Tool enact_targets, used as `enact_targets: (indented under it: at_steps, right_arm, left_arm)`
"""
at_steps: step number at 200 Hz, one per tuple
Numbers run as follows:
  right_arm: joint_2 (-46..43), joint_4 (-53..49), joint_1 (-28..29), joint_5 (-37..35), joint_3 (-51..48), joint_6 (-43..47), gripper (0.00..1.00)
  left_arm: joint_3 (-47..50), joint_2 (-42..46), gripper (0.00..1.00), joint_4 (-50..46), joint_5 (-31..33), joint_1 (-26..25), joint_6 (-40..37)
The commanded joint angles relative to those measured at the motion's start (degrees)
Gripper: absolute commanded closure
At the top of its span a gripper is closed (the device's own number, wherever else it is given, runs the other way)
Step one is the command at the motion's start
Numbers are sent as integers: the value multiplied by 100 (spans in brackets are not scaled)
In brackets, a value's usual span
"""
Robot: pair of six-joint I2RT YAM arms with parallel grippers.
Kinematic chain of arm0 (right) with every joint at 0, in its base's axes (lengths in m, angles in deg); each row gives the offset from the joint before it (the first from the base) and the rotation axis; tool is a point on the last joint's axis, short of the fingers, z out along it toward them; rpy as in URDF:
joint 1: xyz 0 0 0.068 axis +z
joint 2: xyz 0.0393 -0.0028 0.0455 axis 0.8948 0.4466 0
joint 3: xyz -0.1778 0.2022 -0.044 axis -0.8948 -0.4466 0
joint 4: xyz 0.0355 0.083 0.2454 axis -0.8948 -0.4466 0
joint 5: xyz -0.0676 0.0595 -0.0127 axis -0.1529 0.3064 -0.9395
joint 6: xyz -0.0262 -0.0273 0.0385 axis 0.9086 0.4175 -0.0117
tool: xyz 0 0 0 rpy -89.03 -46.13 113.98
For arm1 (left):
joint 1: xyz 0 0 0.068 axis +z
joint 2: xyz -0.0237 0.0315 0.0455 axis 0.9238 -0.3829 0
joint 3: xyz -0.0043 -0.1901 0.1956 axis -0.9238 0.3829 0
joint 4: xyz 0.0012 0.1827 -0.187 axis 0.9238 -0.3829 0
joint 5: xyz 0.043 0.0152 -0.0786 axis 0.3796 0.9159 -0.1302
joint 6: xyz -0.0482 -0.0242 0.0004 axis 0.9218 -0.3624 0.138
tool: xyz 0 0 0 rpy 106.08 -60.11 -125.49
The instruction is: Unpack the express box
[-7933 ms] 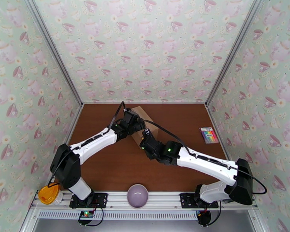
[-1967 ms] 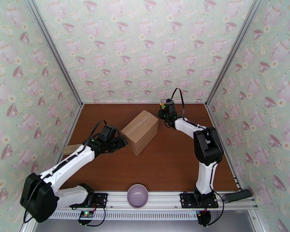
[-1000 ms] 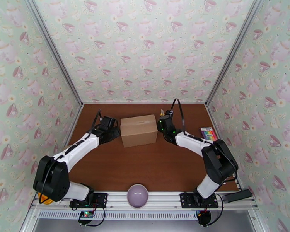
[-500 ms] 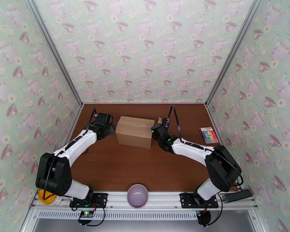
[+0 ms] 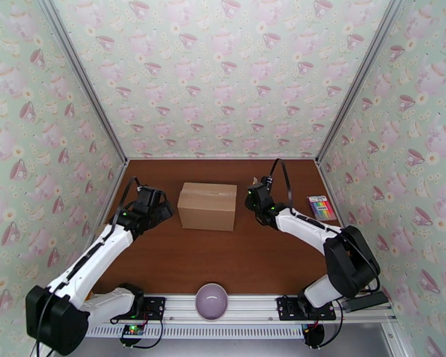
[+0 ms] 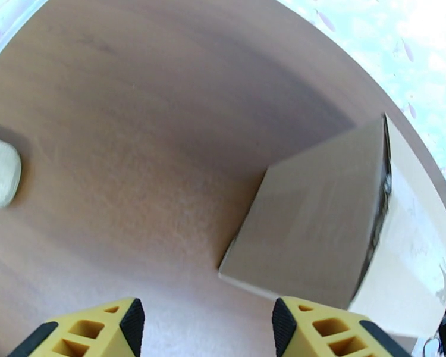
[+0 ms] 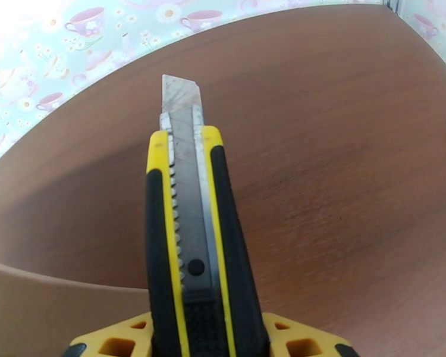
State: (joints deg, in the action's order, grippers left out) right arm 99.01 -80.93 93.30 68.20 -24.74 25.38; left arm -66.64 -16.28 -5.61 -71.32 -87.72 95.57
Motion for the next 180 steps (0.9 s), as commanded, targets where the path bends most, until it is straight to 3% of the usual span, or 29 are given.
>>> enact_targets:
  at_steps: [1, 66, 105, 180]
  right_arm:
    - [238, 392, -302, 455, 393, 320, 100]
    - [1555, 738, -785, 1065, 1816, 708, 100]
    - [2158, 834, -785, 1393, 2435, 774, 100]
    - [2176, 743, -428, 1384, 2418, 827, 100]
  left_arm:
    - [64, 174, 37, -378, -114, -384, 338]
    - [349, 73, 37, -178, -351, -1216, 1025]
    - [142, -461, 37, 340, -187, -1195, 913]
    - [-394, -1523, 37, 924, 22, -671, 642]
